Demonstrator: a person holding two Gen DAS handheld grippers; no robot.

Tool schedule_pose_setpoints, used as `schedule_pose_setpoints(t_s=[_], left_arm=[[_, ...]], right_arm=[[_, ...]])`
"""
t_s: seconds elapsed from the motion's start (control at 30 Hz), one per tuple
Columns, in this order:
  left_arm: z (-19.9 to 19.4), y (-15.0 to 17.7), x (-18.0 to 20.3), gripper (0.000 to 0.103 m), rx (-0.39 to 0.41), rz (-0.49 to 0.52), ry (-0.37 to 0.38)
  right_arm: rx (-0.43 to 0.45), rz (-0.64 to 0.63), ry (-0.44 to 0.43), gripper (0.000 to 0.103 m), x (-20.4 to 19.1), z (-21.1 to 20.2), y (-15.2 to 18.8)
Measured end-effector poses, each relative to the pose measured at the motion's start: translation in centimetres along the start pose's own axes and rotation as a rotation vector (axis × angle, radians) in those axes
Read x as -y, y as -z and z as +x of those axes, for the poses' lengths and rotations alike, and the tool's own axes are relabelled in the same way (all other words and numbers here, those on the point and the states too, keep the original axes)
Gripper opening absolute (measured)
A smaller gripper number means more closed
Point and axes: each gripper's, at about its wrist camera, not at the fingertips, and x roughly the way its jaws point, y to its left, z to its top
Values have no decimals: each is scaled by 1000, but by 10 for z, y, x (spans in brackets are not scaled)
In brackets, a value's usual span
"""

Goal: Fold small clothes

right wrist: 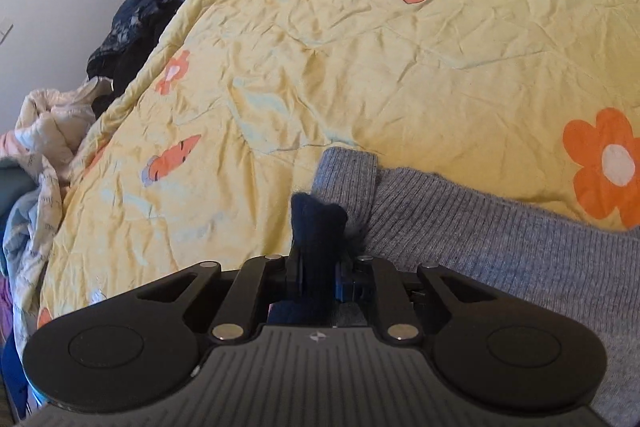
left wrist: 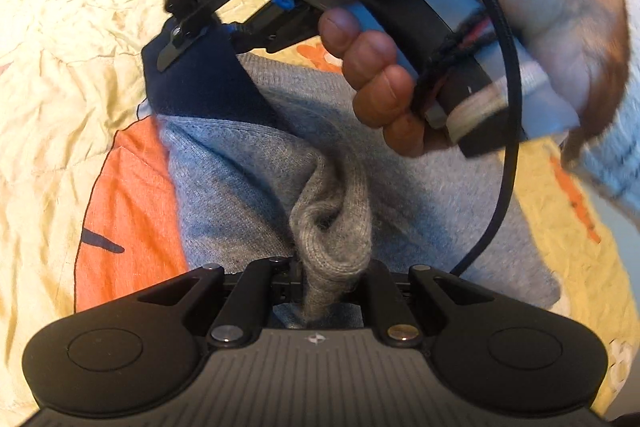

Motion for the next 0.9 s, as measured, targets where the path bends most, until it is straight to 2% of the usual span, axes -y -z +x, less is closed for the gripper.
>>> schedule_pose_setpoints(t_s=[0.17, 0.33, 0.57, 0.7, 0.9], left_arm=[[-13, 4, -19, 7, 55, -108, 104], [-29, 1, -18, 7, 73, -98, 148], [-41, -10, 24, 7, 90, 3, 200], [-33, -13, 55, 7, 65, 75, 229], [-2, -5, 96, 7, -10, 174, 219]], right_arm=[[58, 54, 1, 19, 1, -17, 2], [112, 52, -6, 19, -4, -48, -3], [183, 65, 33, 18, 21, -107, -5], [222, 83, 61, 18, 54, -139, 10], [266, 170, 83, 18, 127, -170, 42]])
